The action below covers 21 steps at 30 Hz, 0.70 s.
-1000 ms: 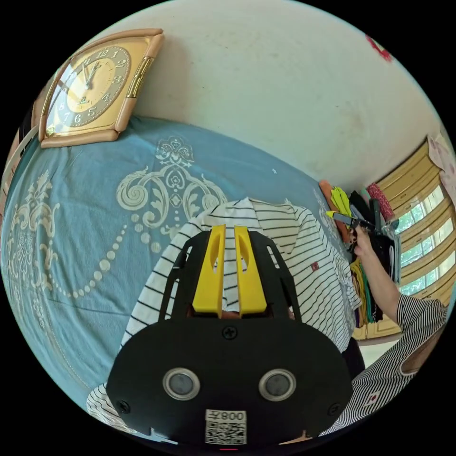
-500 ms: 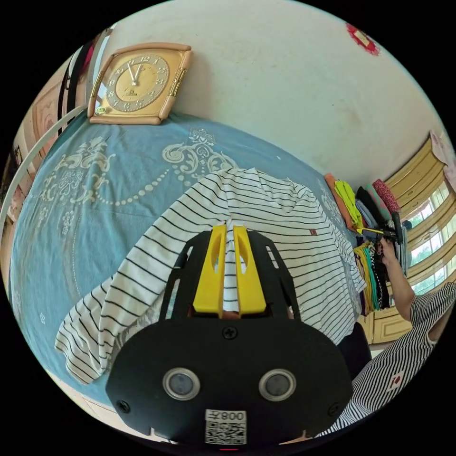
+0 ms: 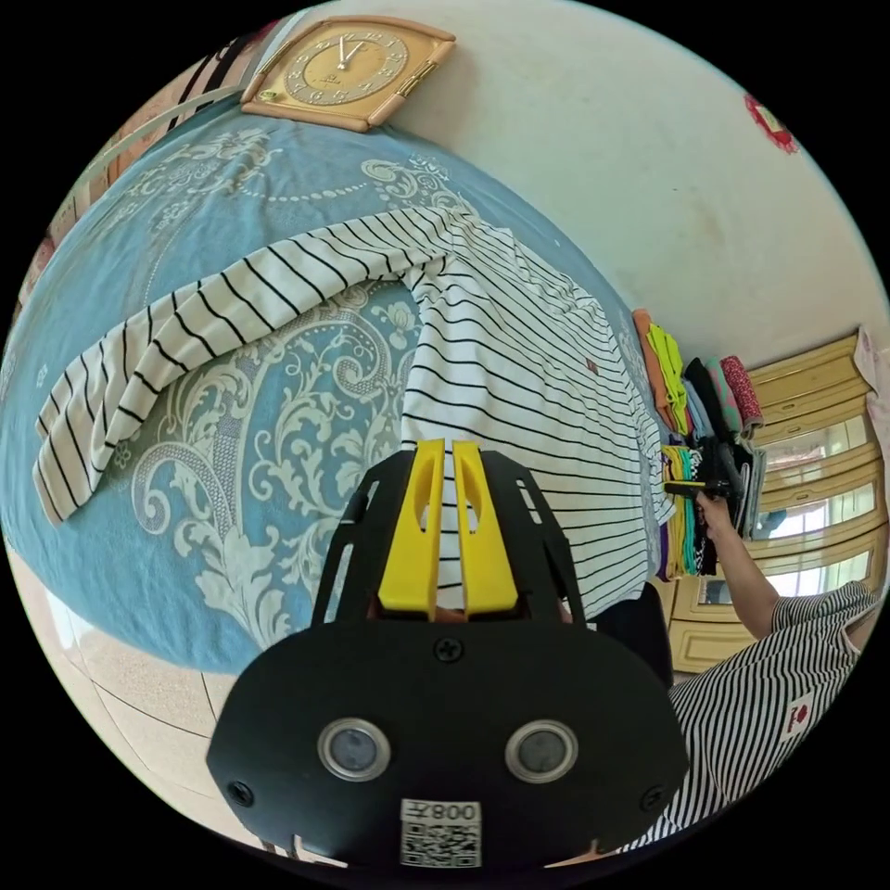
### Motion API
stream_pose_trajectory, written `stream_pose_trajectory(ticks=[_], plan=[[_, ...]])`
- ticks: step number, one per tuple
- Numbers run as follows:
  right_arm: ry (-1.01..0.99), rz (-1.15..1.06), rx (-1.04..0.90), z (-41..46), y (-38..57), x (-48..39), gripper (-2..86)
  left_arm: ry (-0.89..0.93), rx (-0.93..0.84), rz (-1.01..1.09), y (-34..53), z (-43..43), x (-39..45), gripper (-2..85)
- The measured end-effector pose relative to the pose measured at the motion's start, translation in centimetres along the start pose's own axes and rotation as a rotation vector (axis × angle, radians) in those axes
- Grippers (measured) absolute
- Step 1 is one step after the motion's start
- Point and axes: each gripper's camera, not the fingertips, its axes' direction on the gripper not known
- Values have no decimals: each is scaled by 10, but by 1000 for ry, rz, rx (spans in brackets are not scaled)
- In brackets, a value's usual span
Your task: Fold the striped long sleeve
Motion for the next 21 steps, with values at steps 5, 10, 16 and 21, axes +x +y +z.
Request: stream_pose_trajectory(ticks=[5,10,16,21], plan=[[-40,90,144,-51,31,30,-4,19,76,-44,11,-11,-20,19],[-194,131,242,-57,57,32,-4,-21,54,-73,5,8,-39,43],[-334,3,295,-44,51,-19,-3,-275,19,-61,-10,27,-48,63],[-393,-188,280,-29,17,-92,-1,-291,15,-29,-3,35,-58,30]])
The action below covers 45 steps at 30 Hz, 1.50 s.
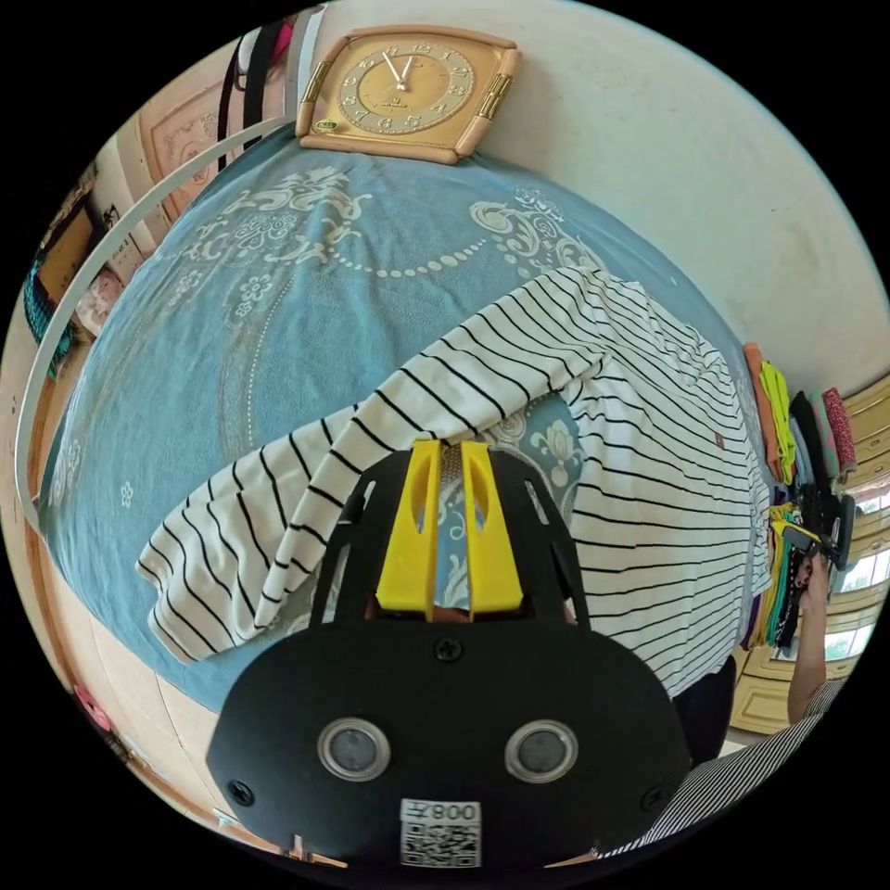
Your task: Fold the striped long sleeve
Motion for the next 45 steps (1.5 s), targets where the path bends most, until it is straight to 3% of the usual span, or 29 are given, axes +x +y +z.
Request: stream_pose_trajectory(ticks=[9,12,15,18,25,31,45], plan=[[-53,-71,-93,69,0,-34,-2,24,174,-129,8,-20,-33,19],[-32,-44,-57,65,14,-27,2,207,196,-75,29,-13,-21,35],[-11,20,0,56,29,-10,12,365,125,23,50,11,5,58],[5,87,39,53,42,9,22,395,-20,38,57,46,21,60],[-71,204,54,76,75,46,10,332,-8,9,86,42,15,17],[-117,227,83,64,108,55,13,458,29,-103,126,26,-2,42],[-133,237,-157,66,300,28,62,547,-260,-166,290,-11,37,76]])
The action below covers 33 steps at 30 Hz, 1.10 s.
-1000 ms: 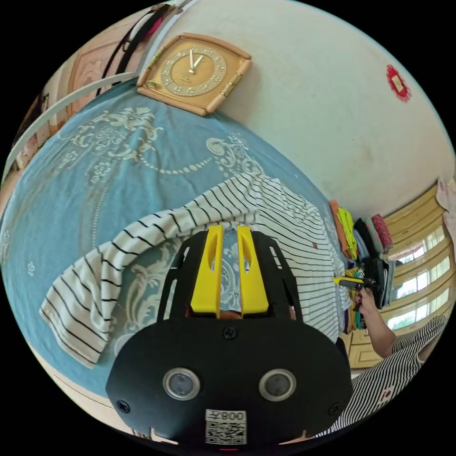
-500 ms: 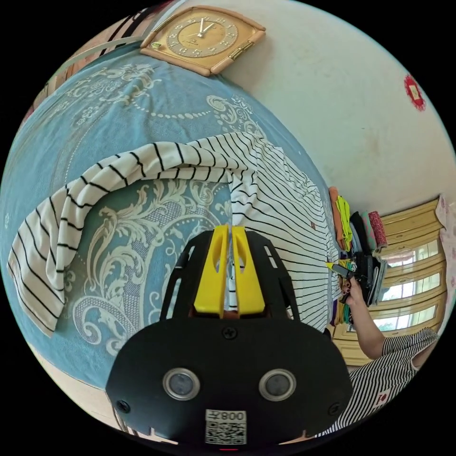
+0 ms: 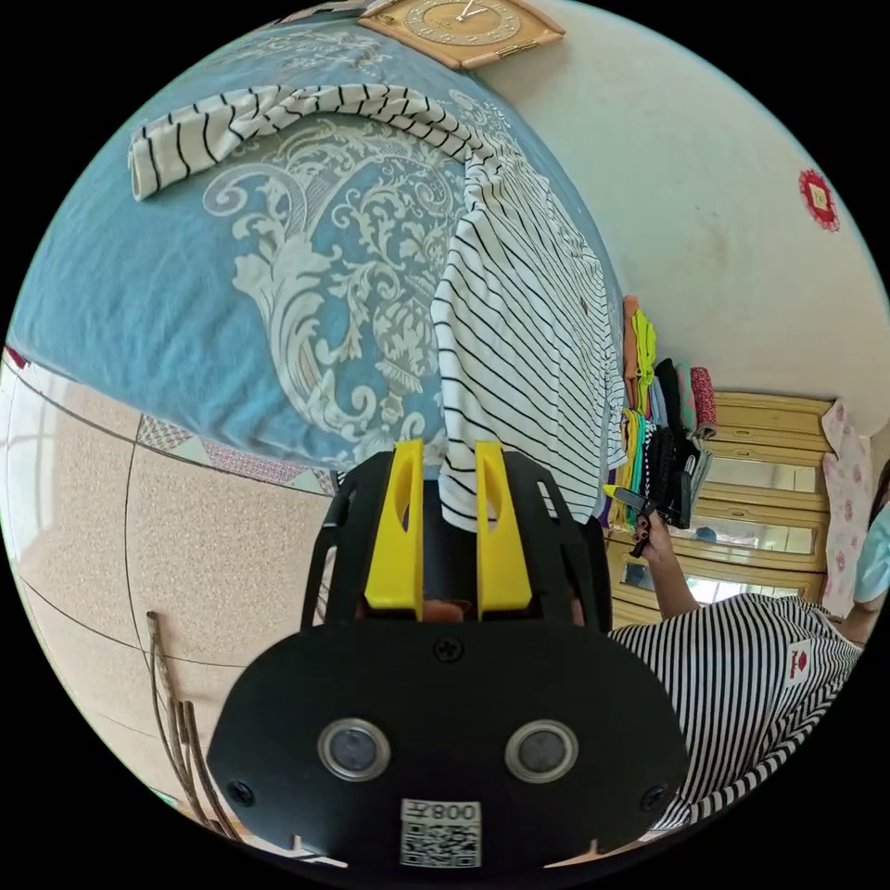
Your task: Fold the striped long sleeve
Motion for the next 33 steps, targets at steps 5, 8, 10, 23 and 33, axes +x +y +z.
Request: stream_pose_trajectory(ticks=[5,8,10,23,33], plan=[[8,15,-10,9,14,6,37,-32,-53,16,8,7,27,28],[-62,-43,-50,3,21,1,18,8,-4,56,23,-13,54,18],[-37,-83,-51,-5,32,-8,12,4,25,100,38,-30,80,14],[-67,19,-41,-15,85,27,2,-83,46,-2,68,-34,157,21],[272,-139,15,-15,96,-26,-1,-231,-14,211,37,-6,314,11]])
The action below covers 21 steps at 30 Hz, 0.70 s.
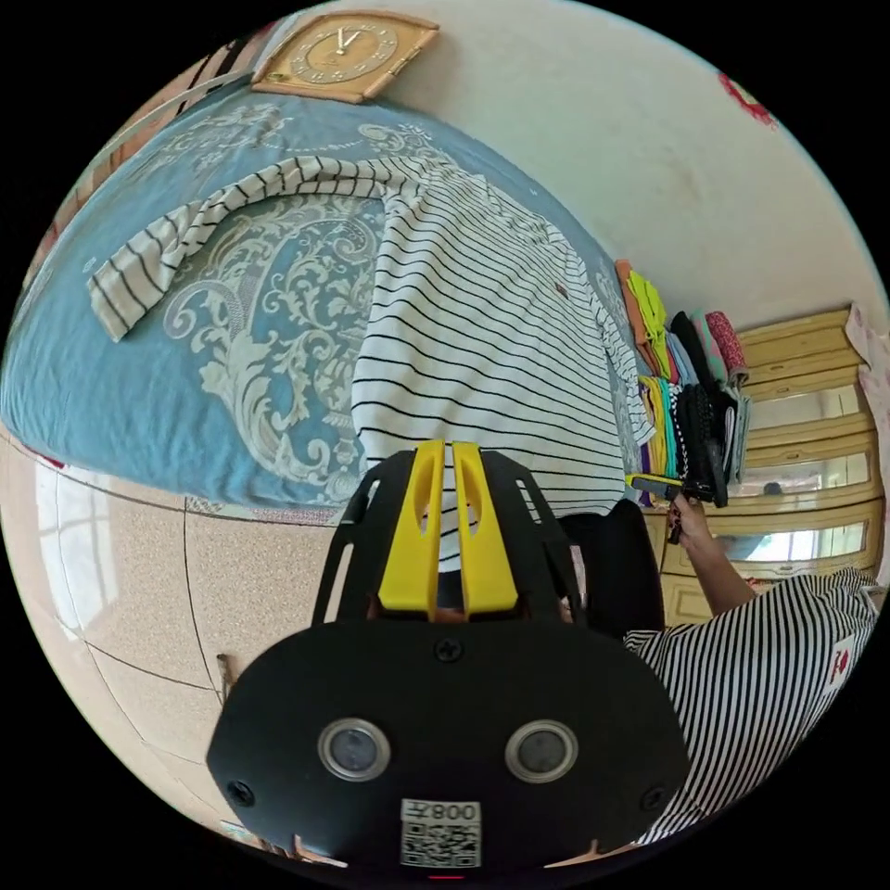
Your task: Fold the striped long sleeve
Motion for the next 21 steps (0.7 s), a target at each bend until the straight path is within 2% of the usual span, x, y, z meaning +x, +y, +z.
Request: stream_pose_trajectory(ticks=[2,8,12,18,21], plan=[[13,-3,11,-2,11,-2,0,-40,-151,3,-15,21,20,8],[-151,100,109,-9,58,24,2,-45,-64,74,-34,-14,102,7],[-273,160,157,-15,91,50,3,58,-57,254,-62,-16,196,22],[-212,378,401,-45,154,98,15,249,-214,606,-119,44,383,59],[-203,457,469,-50,169,119,46,250,-270,754,-141,71,476,71]])
